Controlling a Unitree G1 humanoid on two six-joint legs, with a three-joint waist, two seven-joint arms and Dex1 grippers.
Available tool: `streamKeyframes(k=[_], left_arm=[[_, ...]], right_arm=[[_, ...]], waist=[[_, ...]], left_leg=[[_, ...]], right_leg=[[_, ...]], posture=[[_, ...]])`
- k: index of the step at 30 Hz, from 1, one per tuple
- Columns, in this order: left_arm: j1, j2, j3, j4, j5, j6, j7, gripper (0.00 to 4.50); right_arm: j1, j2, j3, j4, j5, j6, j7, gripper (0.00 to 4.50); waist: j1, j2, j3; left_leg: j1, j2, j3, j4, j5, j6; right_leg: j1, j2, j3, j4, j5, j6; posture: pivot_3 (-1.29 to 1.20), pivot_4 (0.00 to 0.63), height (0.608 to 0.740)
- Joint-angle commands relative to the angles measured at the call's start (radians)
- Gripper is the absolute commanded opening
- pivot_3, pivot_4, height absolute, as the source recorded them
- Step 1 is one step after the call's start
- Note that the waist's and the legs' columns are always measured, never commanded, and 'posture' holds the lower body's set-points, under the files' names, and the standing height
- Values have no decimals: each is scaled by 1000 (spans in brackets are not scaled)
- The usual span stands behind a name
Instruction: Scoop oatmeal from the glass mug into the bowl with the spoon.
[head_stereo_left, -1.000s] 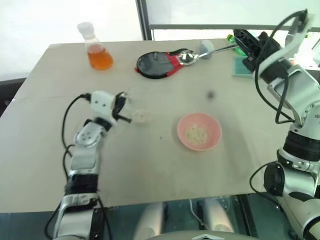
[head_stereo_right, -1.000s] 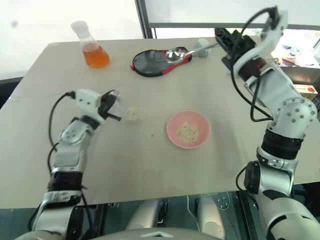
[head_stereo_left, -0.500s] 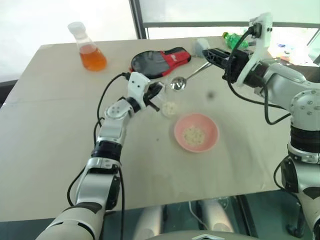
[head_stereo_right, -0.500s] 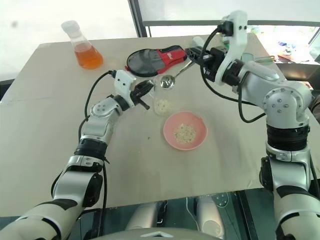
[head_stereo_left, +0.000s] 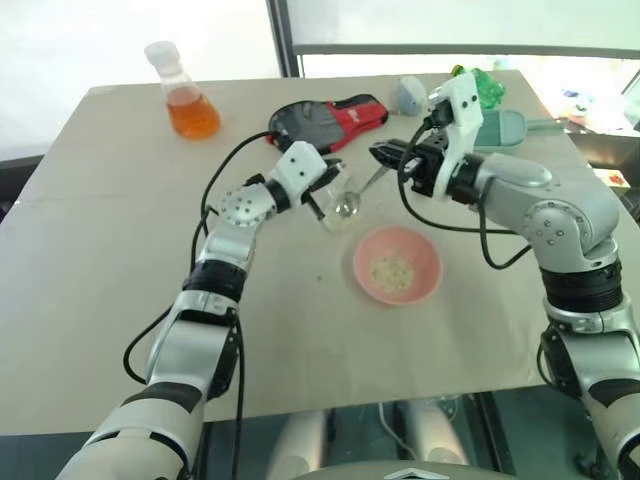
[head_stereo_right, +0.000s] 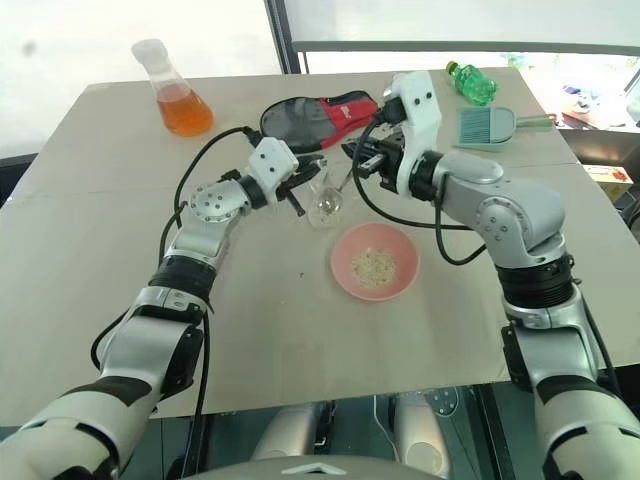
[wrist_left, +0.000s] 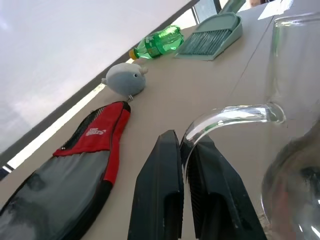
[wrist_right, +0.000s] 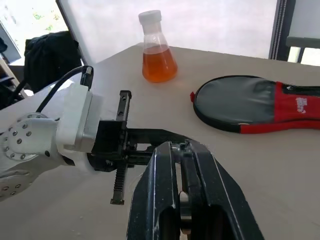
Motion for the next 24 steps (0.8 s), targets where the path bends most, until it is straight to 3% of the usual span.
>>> streamKeyframes(k=[1,6,12,24], left_arm=[[-26,3,15,-3,-4,-48,23,72],[-15,-4,28,-4,-18,-63,45,72],[-2,-11,24,-19,-27,-57,30,72],[-3,-18,23,-16,-19,-56,41,72]], right_arm=[[-3,27,-49,-39,24,37,-3,0],[30,72,-76,-70,37,91,-22,0],[23,51,-31,-73,-111,-24,14,0],[76,71,-10,-98,-123,30,59,0]], waist=[[1,0,0],[2,0,0],[0,0,0],[0,0,0]], left_leg=[[0,0,0,0,0,0],[0,0,-1,0,0,0],[0,-1,-1,0,0,0],[0,-1,-1,1,0,0]], right_leg=[[0,0,0,0,0,0],[0,0,-1,0,0,0],[0,0,-1,0,0,0],[0,0,-1,0,0,0]], posture=[[0,150,740],[0,150,740],[0,150,740],[0,150,740]])
